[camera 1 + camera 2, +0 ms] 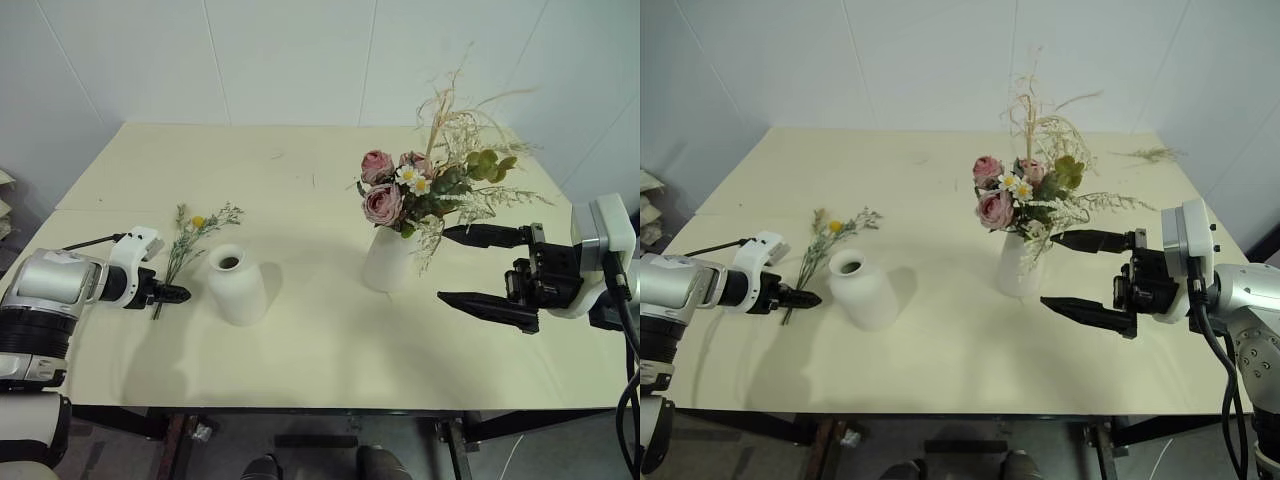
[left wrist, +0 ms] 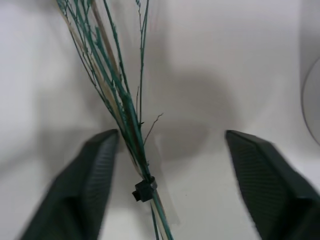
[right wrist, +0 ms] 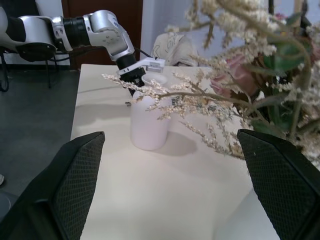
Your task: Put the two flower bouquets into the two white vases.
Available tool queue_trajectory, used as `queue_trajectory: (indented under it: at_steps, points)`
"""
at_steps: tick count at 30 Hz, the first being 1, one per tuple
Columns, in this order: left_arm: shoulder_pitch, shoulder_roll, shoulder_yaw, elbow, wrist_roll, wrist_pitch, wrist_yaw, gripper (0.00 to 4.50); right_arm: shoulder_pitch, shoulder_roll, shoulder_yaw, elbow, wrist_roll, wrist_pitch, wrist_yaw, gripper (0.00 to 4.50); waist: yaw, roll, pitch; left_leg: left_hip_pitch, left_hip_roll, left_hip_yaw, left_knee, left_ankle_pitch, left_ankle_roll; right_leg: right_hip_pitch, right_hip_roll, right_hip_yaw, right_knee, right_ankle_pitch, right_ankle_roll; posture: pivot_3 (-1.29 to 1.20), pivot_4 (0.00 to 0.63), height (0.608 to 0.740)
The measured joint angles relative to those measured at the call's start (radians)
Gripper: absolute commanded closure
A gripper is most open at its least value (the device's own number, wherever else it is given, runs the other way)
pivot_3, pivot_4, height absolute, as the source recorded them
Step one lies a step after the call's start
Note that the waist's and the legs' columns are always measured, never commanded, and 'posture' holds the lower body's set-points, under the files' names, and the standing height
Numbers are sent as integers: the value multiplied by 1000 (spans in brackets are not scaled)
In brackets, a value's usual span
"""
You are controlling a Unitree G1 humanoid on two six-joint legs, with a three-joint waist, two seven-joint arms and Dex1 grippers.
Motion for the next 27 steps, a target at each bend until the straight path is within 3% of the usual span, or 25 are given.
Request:
queue_trajectory:
  at_steps: [8, 14, 20, 24, 27]
  points:
    - [0, 4, -20, 17, 15, -32, -5, 4488, 4, 0, 0, 0, 11, 0, -10, 0, 1, 0, 0, 0, 0, 0, 0, 0, 0, 0, 0, 0, 0, 0, 0, 0, 150, 740]
    - [-10, -39, 26, 71, 16, -84, 28, 4488, 3, 0, 0, 0, 10, 0, -18, 0, 3, 0, 0, 2, 0, 0, 0, 0, 0, 2, 0, 0, 1, 0, 0, 0, 150, 740]
    - [-25, -172, 251, 134, -58, -317, 103, 4488, 3, 1, 0, 1, 4, -4, -28, 0, 7, 0, 0, 2, 0, 0, 1, 1, -1, 3, -1, 0, -1, 2, 1, 0, 150, 740]
    - [-26, -281, 439, 108, -198, -557, 59, 4488, 3, 11, 0, 7, -9, -11, -32, 0, 3, -1, -1, 1, 0, 0, 1, 1, -1, 2, -1, 0, -2, 2, 2, 0, 150, 740]
    - [-38, -321, 509, 65, -298, -613, 13, 4488, 3, 13, 0, 17, -21, -21, -35, 0, 0, -1, -1, 1, 0, 0, 1, 1, -1, 2, -1, 0, -2, 2, 2, 0, 150, 740]
